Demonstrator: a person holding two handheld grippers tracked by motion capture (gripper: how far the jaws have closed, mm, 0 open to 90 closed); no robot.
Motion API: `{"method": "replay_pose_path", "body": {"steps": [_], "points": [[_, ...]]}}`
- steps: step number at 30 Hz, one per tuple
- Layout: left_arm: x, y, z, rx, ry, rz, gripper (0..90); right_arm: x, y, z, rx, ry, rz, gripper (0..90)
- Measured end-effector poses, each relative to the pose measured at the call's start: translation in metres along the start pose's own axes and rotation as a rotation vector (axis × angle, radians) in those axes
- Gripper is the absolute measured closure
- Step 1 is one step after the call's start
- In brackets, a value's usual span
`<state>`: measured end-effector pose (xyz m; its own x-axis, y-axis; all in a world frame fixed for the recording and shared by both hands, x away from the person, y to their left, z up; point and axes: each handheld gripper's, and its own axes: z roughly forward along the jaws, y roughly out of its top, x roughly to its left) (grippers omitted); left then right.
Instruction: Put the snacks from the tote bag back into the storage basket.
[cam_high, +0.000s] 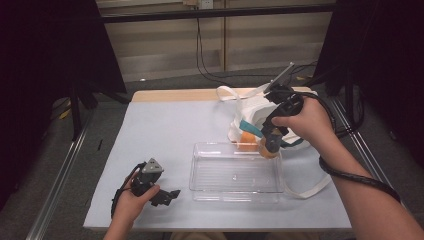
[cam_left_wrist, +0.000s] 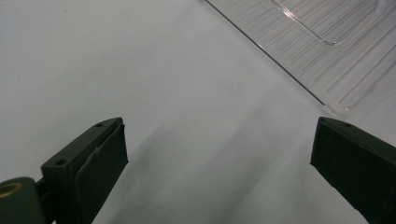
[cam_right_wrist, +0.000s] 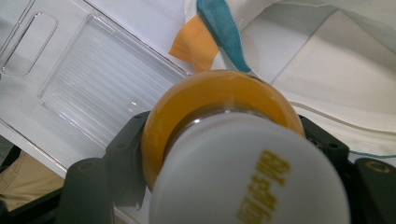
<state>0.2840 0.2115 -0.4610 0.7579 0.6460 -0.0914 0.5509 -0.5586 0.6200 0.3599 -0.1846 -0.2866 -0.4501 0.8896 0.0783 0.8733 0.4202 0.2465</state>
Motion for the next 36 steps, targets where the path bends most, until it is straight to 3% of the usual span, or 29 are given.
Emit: {"method": "replay_pose_path", "body": {"steps": [3, 6, 23, 36], "points": [[-0.0008, -0.0009, 0.0010, -0.017, 0.007, -0.006, 3.6, 0.0004, 0.0002, 0.0003, -0.004, 0.001, -0.002, 30.3], [0.0002, -0.0006, -0.0003, 0.004, -0.001, -0.001, 3.6, 0.0007, 0.0000, 0.0007, -0.006, -0.002, -0.004, 30.3], [0.0000, 0.0001, 0.0000, 0.000, -0.001, 0.001, 3.7, 0.0044, -0.0008, -0.0023, -0.005, 0.000, -0.016, 30.3], [-0.0003, -0.0005, 0.0008, -0.008, 0.005, 0.000, 3.7, 0.0066, -0.0032, 0.0068, 0.005, 0.017, -0.014, 30.3]]}}
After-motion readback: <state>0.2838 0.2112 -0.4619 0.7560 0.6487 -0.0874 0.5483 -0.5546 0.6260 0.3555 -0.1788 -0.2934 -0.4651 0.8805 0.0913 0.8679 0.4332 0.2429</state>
